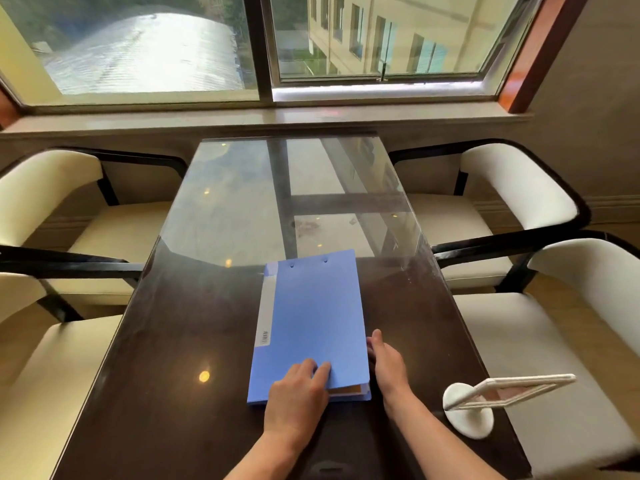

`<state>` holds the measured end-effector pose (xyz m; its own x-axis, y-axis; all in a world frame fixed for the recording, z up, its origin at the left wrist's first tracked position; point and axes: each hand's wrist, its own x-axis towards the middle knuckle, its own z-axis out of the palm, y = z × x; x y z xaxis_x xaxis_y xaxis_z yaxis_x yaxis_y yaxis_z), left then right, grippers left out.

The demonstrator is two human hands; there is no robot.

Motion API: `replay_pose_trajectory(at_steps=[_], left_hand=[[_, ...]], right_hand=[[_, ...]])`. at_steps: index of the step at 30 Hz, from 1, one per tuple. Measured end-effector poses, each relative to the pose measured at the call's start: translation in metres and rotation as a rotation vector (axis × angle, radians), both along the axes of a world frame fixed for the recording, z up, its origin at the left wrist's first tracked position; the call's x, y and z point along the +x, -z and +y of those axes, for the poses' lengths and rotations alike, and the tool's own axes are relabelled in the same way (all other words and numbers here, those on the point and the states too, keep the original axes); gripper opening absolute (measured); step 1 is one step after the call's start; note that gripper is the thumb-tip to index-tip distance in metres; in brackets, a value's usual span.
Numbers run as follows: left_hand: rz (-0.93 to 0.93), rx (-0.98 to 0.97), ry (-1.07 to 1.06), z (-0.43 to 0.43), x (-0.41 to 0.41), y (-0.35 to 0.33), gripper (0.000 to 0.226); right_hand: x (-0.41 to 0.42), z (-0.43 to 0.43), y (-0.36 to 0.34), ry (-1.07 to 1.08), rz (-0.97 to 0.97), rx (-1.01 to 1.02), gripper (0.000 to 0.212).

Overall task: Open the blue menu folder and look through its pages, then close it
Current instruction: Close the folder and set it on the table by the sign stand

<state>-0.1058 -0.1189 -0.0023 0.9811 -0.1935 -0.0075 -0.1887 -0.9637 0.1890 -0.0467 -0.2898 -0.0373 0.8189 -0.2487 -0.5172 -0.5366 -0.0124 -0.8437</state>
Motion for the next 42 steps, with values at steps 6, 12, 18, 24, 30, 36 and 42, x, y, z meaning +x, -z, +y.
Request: replay_pose_trajectory(at_steps=[6, 12, 18, 24, 30, 36, 42], left_hand=[[0.027, 0.024, 0.048, -0.002, 0.004, -0.002, 0.029], [0.068, -0.062, 0.022, 0.011, -0.004, 0.008, 0.044], [-0.041, -0.251, -0.257, 0.066, -0.011, 0.018, 0.043], [0.193, -0.574, -0.534, 0.088, 0.015, 0.018, 0.07], [0.321, -0.837, -0.619, 0.08, 0.037, 0.018, 0.068], [0.382, -0.928, -0.574, 0.079, 0.038, 0.023, 0.045], [0.436, -0.947, -0.577, 0.078, 0.033, 0.018, 0.046]], right_hand=[[-0.001, -0.001, -0.002, -0.067, 0.017, -0.021, 0.049], [0.004, -0.003, -0.002, -0.137, -0.046, 0.002, 0.038], [0.001, -0.01, 0.001, -0.124, -0.02, -0.154, 0.039], [0.004, -0.013, 0.002, -0.2, 0.012, -0.321, 0.044], [0.012, -0.007, -0.001, -0.303, 0.059, -0.397, 0.048], [0.017, -0.003, -0.005, -0.381, 0.045, -0.371, 0.03], [0.011, -0.007, -0.008, -0.377, 0.049, -0.352, 0.03]])
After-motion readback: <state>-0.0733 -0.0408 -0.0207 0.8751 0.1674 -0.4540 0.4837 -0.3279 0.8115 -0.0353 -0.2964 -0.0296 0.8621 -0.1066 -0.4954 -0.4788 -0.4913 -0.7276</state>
